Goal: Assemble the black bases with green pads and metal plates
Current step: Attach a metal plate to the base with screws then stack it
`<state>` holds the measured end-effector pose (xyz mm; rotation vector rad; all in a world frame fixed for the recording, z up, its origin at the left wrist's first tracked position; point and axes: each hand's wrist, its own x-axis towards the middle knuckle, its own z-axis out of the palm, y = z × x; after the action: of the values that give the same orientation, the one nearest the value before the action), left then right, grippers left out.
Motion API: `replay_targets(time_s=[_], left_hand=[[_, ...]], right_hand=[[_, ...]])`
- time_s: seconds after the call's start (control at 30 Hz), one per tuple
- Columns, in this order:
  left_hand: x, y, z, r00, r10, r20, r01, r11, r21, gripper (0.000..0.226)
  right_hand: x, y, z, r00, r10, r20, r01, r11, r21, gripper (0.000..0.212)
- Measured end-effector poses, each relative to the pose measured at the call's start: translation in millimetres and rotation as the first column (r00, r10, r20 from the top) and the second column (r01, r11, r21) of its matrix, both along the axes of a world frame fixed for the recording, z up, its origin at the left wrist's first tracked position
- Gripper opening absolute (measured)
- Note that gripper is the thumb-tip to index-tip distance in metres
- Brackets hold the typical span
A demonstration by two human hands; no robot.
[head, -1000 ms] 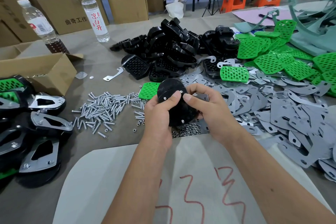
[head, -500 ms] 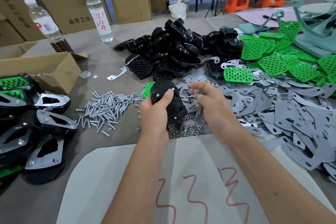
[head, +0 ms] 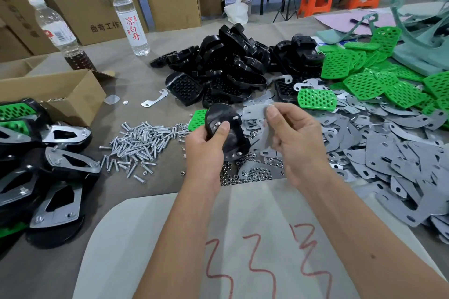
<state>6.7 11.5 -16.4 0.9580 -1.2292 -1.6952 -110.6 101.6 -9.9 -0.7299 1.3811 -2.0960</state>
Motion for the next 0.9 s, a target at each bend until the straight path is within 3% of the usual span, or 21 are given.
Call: replay_targets(time_s=[0.1, 0.3, 0.43, 0.57, 0.9], left_hand=[[-2, 4, -2, 0.998, -0.052, 0.025, 0.055, 0.992, -0.114, 0.015], [-7, 12, 0, 0.997, -0.075, -0.009, 0.072, 0.978, -0.196, 0.020], [-7, 13, -1, 0.998, -0.057, -0.020, 0.050, 0.964, -0.261, 0.030], [-8, 15, -1, 1.000, -0.016, -0.022, 0.010, 0.968, -0.252, 0.029], [-7, 12, -3, 1.000, -0.019, 0.012, 0.021, 0.972, -0.235, 0.032]], right_hand=[[5, -2, 0, 0.996, 0.087, 0.012, -0.087, 0.996, -0.002, 0.005], [11, -5, -6, 0.974, 0.162, -0.159, -0.150, 0.985, 0.083, 0.014], [13, -6, -8, 0.962, 0.077, -0.262, -0.049, 0.993, 0.111, 0.026], [16, -7, -10, 0.932, -0.011, -0.361, 0.062, 0.990, 0.129, 0.017], [11, -6, -16, 0.938, -0.048, -0.342, 0.126, 0.969, 0.210, 0.022]])
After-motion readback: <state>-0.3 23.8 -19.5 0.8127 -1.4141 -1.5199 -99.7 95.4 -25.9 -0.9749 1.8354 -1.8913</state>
